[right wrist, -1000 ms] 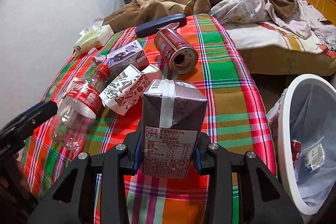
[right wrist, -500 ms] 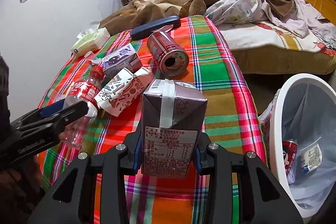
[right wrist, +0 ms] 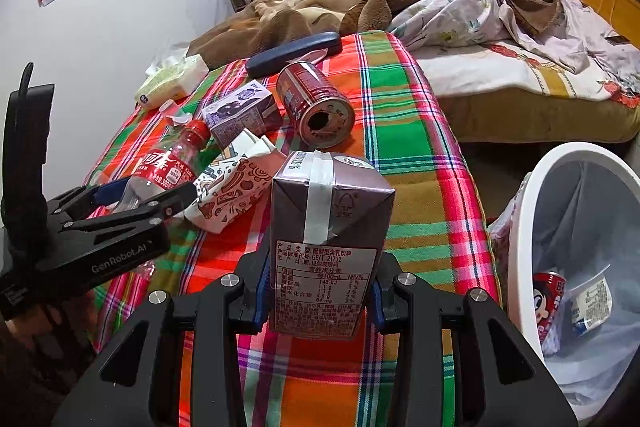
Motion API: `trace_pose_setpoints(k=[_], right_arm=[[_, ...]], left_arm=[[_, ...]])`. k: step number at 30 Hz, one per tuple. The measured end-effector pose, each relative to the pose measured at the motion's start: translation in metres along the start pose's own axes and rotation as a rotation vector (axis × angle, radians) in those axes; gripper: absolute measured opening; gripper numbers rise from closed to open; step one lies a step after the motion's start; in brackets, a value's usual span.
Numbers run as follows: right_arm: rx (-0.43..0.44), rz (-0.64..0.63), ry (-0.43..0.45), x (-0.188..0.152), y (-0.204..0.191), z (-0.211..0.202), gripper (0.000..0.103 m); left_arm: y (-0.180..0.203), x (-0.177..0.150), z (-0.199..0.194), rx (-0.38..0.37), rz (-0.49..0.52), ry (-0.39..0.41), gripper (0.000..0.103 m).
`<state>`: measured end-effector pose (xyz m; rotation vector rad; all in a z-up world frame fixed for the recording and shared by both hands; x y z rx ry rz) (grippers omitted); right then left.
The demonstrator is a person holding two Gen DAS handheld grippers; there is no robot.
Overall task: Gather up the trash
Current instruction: 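Lift the bottle with the left gripper while the right holds the purple carton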
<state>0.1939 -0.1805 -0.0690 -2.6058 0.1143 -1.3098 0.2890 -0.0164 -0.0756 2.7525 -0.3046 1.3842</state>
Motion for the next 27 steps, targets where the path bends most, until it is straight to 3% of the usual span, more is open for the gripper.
trace_pose_setpoints(k=[9, 21, 27], right_arm=[[0.006, 0.003, 0.009, 0.0, 0.002, -0.006, 0.039], [0.025, 0.006, 0.06, 0.005, 0.002, -0.029, 0.039], [0.026, -0.004, 0.052, -0.004, 0.006, -0.036, 0.039]], left_arm=[[0.006, -0.006, -0.015, -0.019, -0.015, 0.006, 0.063], [0.007, -0.001, -0.081, -0.094, -0.096, 0.117, 0.063], [0.017, -0.026, -0.095, -0.107, -0.094, 0.082, 0.063]])
Point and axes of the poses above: each gripper's, at about its wrist camera, not at the fingertips, and z roughly the way its jaws point, y to its right, x to its top, the point moved 4 cm from there along z, roughly the way its jaws point, and after that the axes turned 14 degrees about y, right-handed, at the moved point
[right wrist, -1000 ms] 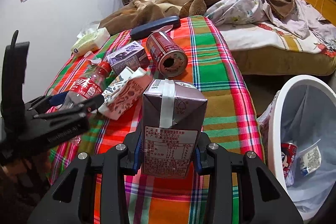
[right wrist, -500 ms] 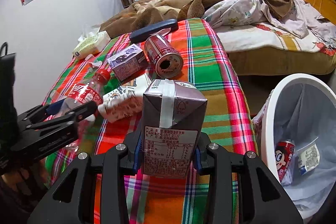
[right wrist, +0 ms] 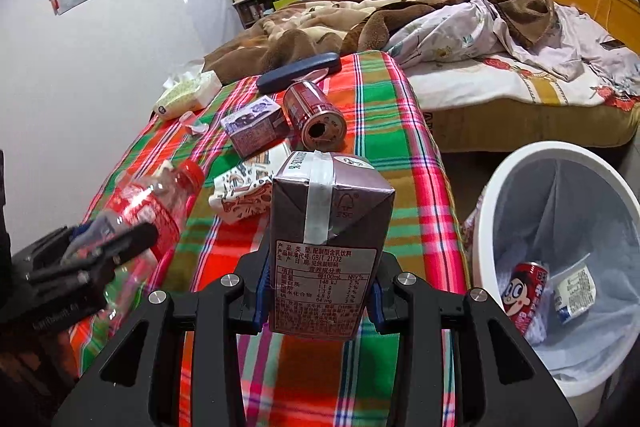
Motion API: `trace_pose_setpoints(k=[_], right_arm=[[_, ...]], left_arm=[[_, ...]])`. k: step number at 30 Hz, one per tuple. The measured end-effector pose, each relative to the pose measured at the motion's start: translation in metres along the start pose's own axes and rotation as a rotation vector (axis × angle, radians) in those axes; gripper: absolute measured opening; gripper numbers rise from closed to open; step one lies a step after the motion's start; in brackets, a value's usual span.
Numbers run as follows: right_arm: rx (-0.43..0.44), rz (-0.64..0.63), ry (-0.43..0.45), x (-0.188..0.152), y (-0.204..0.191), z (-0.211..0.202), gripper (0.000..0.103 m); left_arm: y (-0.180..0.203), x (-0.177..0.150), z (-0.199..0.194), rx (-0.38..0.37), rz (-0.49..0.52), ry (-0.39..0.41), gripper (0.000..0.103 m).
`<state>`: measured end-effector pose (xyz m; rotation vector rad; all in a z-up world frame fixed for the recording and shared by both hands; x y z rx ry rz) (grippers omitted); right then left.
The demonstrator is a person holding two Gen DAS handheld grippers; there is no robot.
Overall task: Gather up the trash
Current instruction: 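Lift the bottle with the left gripper while the right holds the purple carton, then carry the bottle and purple carton over the white bin and open both grippers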
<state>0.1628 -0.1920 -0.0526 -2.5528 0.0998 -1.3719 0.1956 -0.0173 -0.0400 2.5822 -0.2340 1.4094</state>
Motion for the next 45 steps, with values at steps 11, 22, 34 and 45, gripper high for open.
trace_pose_setpoints(k=[11, 22, 34, 45], right_arm=[[-0.016, 0.01, 0.001, -0.005, 0.013, -0.013, 0.039], [-0.027, 0.028, 0.023, -0.004, 0.026, -0.024, 0.039], [-0.045, 0.054, 0.073, 0.003, 0.044, -0.044, 0.039], [-0.114, 0.071, 0.126, 0.01, 0.077, -0.074, 0.039]], left_arm=[[0.014, -0.04, 0.014, -0.008, -0.008, -0.097, 0.063], [0.017, -0.047, 0.024, 0.019, -0.015, -0.125, 0.062], [0.05, -0.017, -0.008, -0.01, 0.023, -0.022, 0.062], [0.119, 0.013, -0.026, -0.126, 0.101, 0.066, 0.062]])
Point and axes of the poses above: each gripper's, at about its wrist camera, not at the fingertips, and z roughly the way its jaws point, y to its right, x to its top, the point moved 4 cm from there along z, roughly the way its jaws point, and after that the axes turned 14 degrees about y, right-handed, at the moved point
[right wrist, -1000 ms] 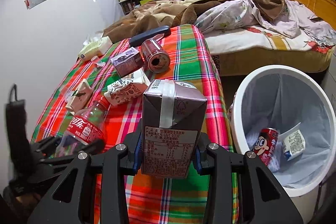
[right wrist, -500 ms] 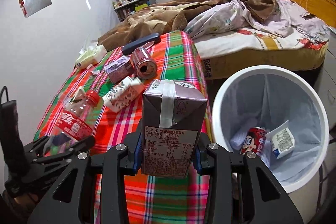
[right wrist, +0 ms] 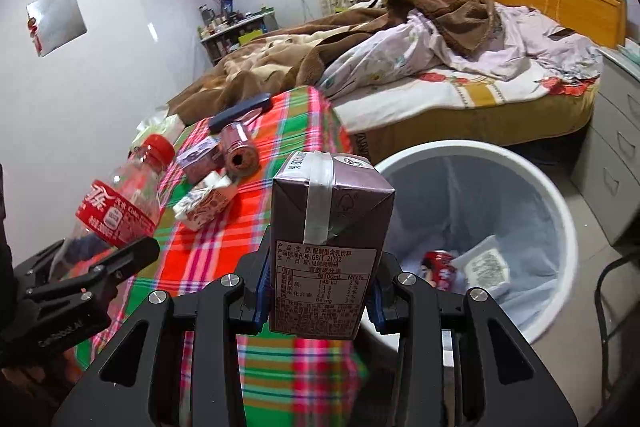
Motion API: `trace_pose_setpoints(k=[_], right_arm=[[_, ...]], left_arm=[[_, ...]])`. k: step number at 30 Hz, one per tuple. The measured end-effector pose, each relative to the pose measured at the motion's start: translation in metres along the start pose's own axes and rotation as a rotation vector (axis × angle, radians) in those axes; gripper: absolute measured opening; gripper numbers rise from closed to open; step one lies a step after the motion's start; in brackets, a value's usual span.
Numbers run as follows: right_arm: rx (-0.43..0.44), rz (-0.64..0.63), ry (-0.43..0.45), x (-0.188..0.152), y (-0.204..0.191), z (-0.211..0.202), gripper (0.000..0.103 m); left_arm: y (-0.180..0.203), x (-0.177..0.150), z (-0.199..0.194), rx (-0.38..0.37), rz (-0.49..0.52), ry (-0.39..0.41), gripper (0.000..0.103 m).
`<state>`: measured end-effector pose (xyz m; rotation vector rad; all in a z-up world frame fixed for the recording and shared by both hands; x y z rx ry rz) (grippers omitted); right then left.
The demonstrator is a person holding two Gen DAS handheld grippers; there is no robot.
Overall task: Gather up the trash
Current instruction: 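Carry the bottle and purple carton over the white bin and open both grippers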
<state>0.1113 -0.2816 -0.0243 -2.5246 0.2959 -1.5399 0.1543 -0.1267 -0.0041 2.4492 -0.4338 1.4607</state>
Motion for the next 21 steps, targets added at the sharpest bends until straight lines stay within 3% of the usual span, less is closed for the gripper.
trace_pose_setpoints(k=[13, 21], right_arm=[[-0.116, -0.003, 0.016, 0.01, 0.049, -0.008, 0.039], [-0.172, 0.025, -0.059, 0.0, 0.085, 0.008, 0.039]], left_arm=[[0.086, 0.013, 0.025, -0.146, 0.083, -0.001, 0.062], [0.124, 0.007, 0.059, -0.226, 0.095, -0.05, 0.062]])
Point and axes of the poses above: each gripper's, at about its wrist camera, not at the fingertips, and z roughly the way its jaws point, y to its right, x to its top, the point moved 4 cm from there along z, roughly the way its jaws point, and after that the axes turned 14 degrees about y, right-handed, at the moved point
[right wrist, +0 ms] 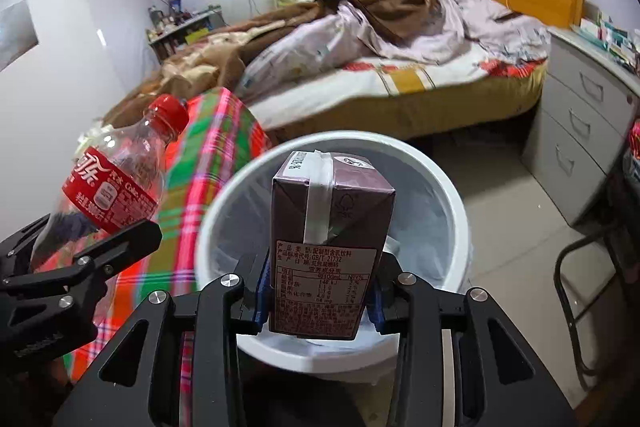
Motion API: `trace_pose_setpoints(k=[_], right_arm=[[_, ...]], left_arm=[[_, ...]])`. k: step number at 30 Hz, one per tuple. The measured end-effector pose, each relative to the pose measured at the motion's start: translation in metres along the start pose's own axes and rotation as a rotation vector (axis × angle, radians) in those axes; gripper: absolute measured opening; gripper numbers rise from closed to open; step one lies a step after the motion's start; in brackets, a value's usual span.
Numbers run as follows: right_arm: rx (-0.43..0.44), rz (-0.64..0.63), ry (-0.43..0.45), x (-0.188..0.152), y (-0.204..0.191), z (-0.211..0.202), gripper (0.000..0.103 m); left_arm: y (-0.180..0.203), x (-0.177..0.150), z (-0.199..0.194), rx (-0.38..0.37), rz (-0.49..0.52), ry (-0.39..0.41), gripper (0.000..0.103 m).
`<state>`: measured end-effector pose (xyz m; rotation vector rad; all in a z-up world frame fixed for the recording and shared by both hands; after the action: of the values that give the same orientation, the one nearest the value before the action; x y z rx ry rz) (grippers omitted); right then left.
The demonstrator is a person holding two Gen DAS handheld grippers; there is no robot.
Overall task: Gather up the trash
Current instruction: 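Carry the bottle and purple carton over the white bin and open both grippers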
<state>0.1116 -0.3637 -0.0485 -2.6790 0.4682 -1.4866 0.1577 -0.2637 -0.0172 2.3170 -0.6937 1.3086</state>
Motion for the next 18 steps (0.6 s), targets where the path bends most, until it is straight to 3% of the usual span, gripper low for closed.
trace_pose_setpoints(k=[13, 15, 18], right_arm=[[-0.049, -0.017, -0.088, -0.014, 0.021, 0.016, 0.039], [-0.054, -0.025, -0.088, -0.014, 0.02, 0.015, 0.041], [-0.055, -0.019, -0.085, -0.013, 0.021, 0.016, 0.062]], left_arm=[[0.019, -0.007, 0.046, -0.044, 0.015, -0.051, 0.062], [0.017, -0.006, 0.046, -0.046, 0.012, -0.045, 0.066], [0.016, -0.005, 0.044, -0.046, 0.01, -0.036, 0.07]])
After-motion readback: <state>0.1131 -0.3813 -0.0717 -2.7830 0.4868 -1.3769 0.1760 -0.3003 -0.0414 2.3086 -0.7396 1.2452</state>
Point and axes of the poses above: each gripper's, at about its wrist camera, not at the fingertips, and z roughly the way its jaws point, y to its right, x to its top, the point moved 4 cm from there along z, roughly the way its jaws point, and after that the axes turned 14 degrees about y, right-handed, at the moved point
